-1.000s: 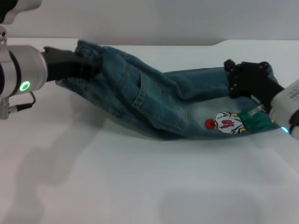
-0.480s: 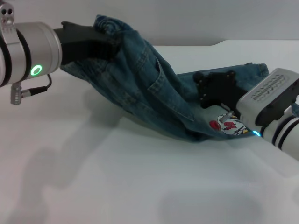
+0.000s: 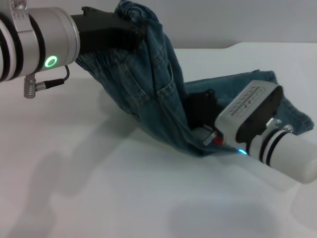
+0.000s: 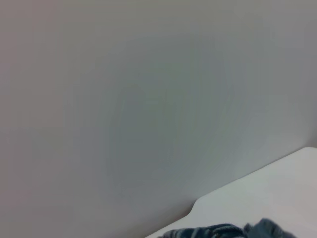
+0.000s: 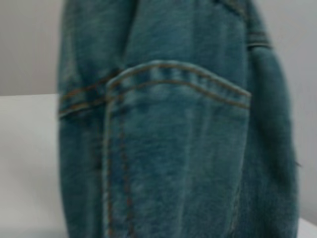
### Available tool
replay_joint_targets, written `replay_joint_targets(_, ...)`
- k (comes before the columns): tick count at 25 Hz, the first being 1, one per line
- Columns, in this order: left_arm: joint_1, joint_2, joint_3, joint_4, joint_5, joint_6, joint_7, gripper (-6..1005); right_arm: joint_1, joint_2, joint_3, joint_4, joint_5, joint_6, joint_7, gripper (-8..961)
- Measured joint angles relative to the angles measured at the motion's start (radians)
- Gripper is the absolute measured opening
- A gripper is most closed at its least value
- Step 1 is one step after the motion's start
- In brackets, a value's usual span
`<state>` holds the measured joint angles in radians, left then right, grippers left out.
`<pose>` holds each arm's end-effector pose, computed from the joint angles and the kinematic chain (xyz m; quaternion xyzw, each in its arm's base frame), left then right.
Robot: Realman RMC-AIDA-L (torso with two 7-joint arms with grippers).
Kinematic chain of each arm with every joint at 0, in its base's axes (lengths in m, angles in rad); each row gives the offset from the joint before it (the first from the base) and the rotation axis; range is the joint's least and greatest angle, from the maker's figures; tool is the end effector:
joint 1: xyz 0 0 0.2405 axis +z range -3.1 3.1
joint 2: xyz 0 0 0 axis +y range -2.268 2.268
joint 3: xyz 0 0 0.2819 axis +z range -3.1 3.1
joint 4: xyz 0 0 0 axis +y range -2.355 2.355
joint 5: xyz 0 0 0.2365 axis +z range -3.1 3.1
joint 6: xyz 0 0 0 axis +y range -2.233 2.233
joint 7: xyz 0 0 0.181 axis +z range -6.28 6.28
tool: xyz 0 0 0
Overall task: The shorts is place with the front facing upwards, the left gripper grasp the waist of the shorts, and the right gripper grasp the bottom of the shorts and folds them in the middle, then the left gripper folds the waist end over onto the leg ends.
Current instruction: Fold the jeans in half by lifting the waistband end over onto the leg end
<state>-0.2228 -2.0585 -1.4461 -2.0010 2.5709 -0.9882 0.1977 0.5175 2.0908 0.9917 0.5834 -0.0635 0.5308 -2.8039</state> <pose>-0.0880 0.3743 0.0090 -0.8766 -0.2621 -0.1459 0.3762 0.2309 0.4096 -0.1805 -0.9058 0.1177 0.1868 0.3617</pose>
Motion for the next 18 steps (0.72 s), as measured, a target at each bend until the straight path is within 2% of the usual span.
replay_joint_targets(13, -0.037, -0.001, 0.008, 0.001, -0.004, 0.017, 0.003, 129, 0.135, 0.000, -0.196, 0.006, 0.145, -0.076, 0.070, 0)
replay_joint_targets(16, -0.031, 0.000, 0.011, 0.002, -0.005, 0.023, 0.005, 128, 0.105, 0.000, -0.159, 0.008, 0.152, -0.081, 0.060, 0)
replay_joint_targets(18, -0.024, 0.000, 0.010, 0.002, -0.005, 0.023, 0.010, 127, 0.051, -0.006, -0.108, 0.035, 0.147, -0.078, 0.041, 0)
